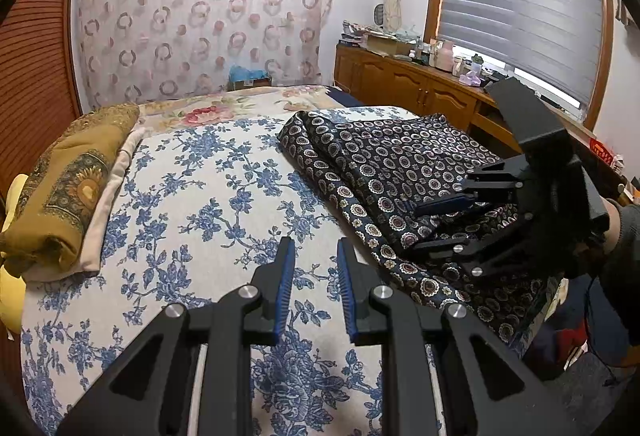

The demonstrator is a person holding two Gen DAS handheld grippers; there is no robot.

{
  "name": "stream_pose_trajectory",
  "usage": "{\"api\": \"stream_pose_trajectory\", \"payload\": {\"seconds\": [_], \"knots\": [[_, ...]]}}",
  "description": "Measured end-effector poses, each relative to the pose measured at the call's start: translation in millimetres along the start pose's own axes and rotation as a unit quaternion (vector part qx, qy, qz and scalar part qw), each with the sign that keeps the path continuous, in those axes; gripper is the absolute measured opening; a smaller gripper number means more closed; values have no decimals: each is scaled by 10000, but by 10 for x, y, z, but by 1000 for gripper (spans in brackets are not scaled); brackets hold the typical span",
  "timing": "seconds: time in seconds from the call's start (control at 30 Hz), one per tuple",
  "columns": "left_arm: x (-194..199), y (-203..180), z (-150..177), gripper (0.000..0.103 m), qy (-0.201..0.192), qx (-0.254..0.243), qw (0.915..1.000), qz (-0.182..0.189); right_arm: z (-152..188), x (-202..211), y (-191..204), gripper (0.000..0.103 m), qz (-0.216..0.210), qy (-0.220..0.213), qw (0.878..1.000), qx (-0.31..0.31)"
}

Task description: Fold small clothes

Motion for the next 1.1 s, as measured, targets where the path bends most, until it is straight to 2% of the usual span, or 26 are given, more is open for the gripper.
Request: {"api": "stream_pose_trajectory", "payload": {"seconds": [0.1,0.13,0.2,0.23,0.33,0.5,0.73,0.8,0.9,1.03,1.1], "knots": [[9,-16,9,19,10,-9,10000,13,9,2,-44,48,-91,-47,9999,-21],[9,-20,10,19,14,-11,10000,16,5,-1,-56,44,-101,-74,9999,-26],[10,-31,10,19,21,-21,10000,31,13,19,-92,28,-73,-116,9999,-32],[8,-37,10,19,25,-27,10000,34,9,32,-128,15,-25,-139,9999,-44],[7,-54,14,19,41,-44,10000,49,15,113,-228,7,5,-274,9995,-144],[-10,-62,26,19,54,-61,9999,80,-15,394,-507,5,321,-746,9955,-495],[-6,-90,24,19,44,-81,9999,118,-156,863,-1181,5,815,-1246,9836,-1020],[-17,-100,25,19,57,-93,9999,130,-194,933,-1347,5,991,-1287,9805,-1103],[-24,-117,36,19,85,-121,9998,148,-230,955,-1739,5,1434,-1122,9737,-1367],[-33,-135,51,19,103,-148,9997,162,-189,926,-2185,5,1438,-1061,9654,-1897],[-33,-138,56,19,118,-151,9997,164,-159,915,-2308,13,1493,-1004,9618,-2063]]}}
Point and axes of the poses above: each gripper's, at about its wrist camera, not at the fingertips, and x roughly against the way its jaws point, y to its left, z to its underside, the point moved 4 cm from there along -x, roughly the way its jaws point, and after that the axes turned 13 degrees about -z, right-handed, at the moved point
